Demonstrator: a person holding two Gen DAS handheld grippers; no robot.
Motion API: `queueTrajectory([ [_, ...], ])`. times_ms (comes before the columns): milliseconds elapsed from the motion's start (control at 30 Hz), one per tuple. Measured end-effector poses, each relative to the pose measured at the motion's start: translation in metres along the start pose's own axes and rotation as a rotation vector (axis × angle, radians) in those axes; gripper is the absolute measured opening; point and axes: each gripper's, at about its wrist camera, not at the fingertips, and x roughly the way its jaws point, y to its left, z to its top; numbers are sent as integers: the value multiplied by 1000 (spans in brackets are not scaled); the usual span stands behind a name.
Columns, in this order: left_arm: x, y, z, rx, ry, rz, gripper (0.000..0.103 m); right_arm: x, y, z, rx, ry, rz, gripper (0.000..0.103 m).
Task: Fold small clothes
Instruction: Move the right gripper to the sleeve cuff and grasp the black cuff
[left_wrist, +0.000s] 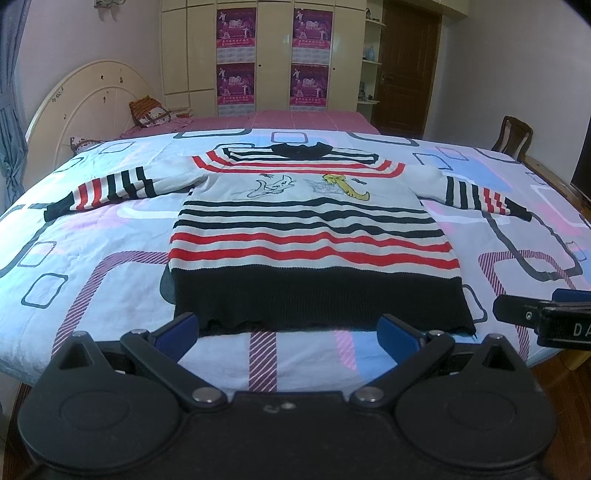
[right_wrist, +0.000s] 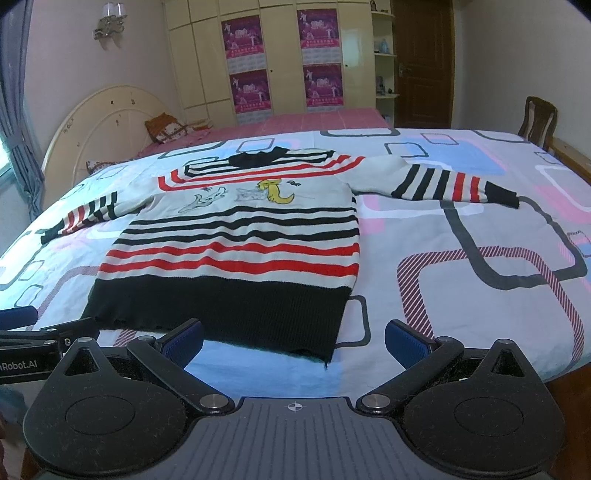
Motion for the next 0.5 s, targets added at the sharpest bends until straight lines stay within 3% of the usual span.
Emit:
queueTrajectory([
  [267, 9, 6, 14, 15, -12, -6, 103, 11, 4, 9, 7, -1, -2, 103],
  [500, 37, 8, 44, 38, -18, -42, 103, 34, 4, 37, 30, -22, 11, 103],
])
